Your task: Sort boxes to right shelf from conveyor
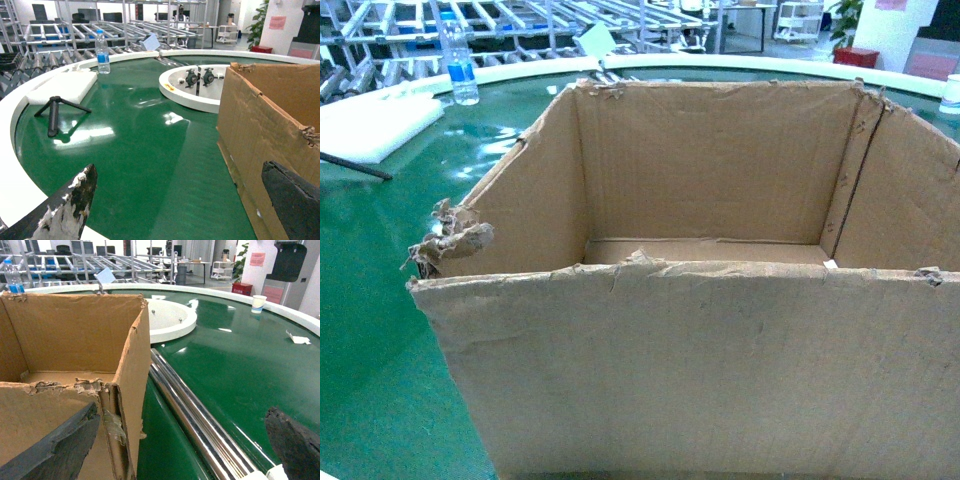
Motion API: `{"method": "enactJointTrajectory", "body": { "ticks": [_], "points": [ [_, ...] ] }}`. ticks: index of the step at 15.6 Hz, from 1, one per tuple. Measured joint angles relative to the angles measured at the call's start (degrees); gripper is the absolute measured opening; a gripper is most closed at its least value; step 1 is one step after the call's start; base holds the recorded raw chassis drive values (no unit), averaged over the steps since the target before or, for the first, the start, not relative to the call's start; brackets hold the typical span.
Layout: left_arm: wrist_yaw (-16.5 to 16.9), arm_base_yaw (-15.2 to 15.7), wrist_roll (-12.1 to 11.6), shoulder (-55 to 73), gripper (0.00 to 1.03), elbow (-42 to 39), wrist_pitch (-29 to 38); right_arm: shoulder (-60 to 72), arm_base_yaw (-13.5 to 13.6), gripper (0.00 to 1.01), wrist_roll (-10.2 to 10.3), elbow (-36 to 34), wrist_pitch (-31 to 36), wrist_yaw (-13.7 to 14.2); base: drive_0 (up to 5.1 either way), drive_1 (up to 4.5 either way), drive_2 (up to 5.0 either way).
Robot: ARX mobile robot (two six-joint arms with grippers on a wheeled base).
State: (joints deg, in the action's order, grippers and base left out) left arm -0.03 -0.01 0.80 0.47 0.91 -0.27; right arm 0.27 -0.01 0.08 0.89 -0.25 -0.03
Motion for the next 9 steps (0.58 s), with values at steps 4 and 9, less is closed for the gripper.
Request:
{"method": "enactJointTrajectory", "body": {
  "ticks": [4, 9],
  "points": [
    [0.0, 0.0, 0.0, 0.0, 0.98, 0.0, 0.0, 0.0, 0.0, 0.98, -0.02, 0.0, 0.0, 0.0, 0.0, 0.0, 0.0],
    [-3.87, -4.11, -0.13, 4.26, 0.98, 0.55, 1.49, 3.02, -3.34, 0.98, 0.37, 0.52, 0.42, -4.48, 0.0, 0.0, 0.0]
  ]
}}
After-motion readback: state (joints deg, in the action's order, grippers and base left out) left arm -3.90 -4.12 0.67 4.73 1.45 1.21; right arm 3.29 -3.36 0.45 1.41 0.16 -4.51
